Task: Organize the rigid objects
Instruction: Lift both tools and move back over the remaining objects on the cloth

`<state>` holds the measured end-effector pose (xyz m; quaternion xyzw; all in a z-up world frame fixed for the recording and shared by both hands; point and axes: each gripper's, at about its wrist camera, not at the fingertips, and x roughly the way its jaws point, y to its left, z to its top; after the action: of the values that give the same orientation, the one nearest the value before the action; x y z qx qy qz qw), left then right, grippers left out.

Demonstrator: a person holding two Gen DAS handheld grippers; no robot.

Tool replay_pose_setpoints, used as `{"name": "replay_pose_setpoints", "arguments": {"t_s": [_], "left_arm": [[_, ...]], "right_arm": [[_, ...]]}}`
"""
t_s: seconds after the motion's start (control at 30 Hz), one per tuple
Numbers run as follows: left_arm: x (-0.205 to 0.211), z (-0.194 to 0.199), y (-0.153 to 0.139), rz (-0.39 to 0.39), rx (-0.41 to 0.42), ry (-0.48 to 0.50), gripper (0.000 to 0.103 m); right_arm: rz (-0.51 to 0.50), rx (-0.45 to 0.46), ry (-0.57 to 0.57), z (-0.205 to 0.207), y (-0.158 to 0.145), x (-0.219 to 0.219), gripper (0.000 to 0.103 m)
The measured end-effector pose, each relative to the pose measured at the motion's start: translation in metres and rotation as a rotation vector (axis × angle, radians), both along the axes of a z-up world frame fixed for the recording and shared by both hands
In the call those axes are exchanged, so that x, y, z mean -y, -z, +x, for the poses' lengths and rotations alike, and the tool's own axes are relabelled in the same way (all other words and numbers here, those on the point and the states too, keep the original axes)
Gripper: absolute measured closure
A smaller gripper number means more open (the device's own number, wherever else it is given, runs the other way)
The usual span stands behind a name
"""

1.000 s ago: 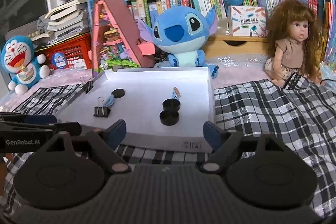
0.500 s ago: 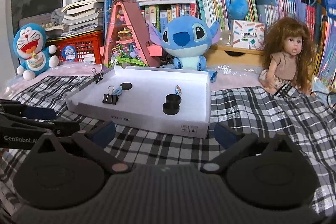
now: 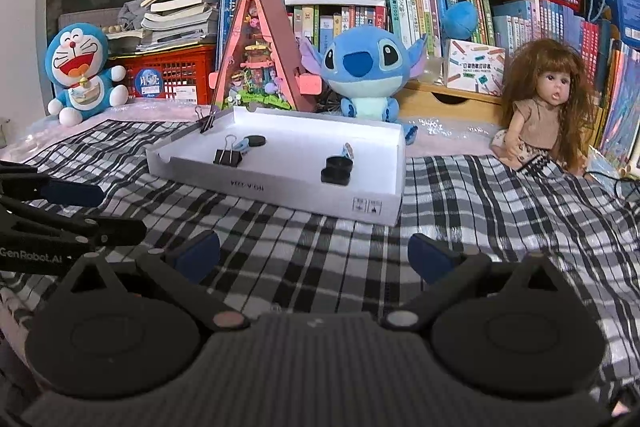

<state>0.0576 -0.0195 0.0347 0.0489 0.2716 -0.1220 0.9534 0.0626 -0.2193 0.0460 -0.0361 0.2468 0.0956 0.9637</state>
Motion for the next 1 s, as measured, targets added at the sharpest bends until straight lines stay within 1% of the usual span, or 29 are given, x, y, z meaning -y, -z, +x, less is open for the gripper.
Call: {"name": "replay_pose_setpoints", "arguments": {"t_s": [0.13,0.3,0.4,0.43,0.47,0.53,0.6,0.7,0.77,0.8,0.87,1.0], "left_arm": [[0.001,-0.012,0.008,0.01,-0.005,0.009,0.04],[0.002,-0.025,0.018,0.011,-0.026,0.032,0.042],[0.004,-0.03,0.023,0.015,-0.054,0.076,0.047],[0.005,-0.031,0.025,0.01,-0.063,0.09,0.052],[0.006,-0.032,0.026,0.004,-0.07,0.099,0.057],[0.006,-0.032,0.026,-0.011,-0.079,0.107,0.061],[0.006,-0.032,0.026,-0.028,-0.085,0.107,0.063],[0.007,-0.029,0.027,-0.055,-0.099,0.108,0.065],[0.008,-0.027,0.028,-0.067,-0.109,0.111,0.065],[0.01,-0.026,0.029,-0.064,-0.11,0.111,0.065],[0.014,-0.024,0.032,-0.034,-0.099,0.108,0.065],[0.024,-0.029,0.035,0.036,-0.049,0.12,0.064]], "right_arm": [[-0.015,0.004,-0.012,-0.012,0.008,0.001,0.002],[-0.036,0.001,-0.036,-0.025,0.016,0.0,0.009],[-0.041,-0.006,-0.055,-0.031,0.021,-0.002,0.016],[-0.045,-0.008,-0.059,-0.033,0.023,-0.002,0.018],[-0.048,-0.013,-0.064,-0.033,0.025,-0.003,0.022],[-0.046,-0.024,-0.065,-0.034,0.027,-0.003,0.029],[-0.037,-0.035,-0.055,-0.033,0.029,-0.002,0.036],[-0.011,-0.049,-0.044,-0.031,0.031,0.001,0.042],[0.001,-0.059,-0.037,-0.029,0.032,0.003,0.043],[0.006,-0.062,-0.034,-0.028,0.033,0.004,0.044],[0.011,-0.068,-0.031,-0.026,0.035,0.005,0.044],[0.0,-0.07,-0.027,-0.025,0.04,0.003,0.045]]}}
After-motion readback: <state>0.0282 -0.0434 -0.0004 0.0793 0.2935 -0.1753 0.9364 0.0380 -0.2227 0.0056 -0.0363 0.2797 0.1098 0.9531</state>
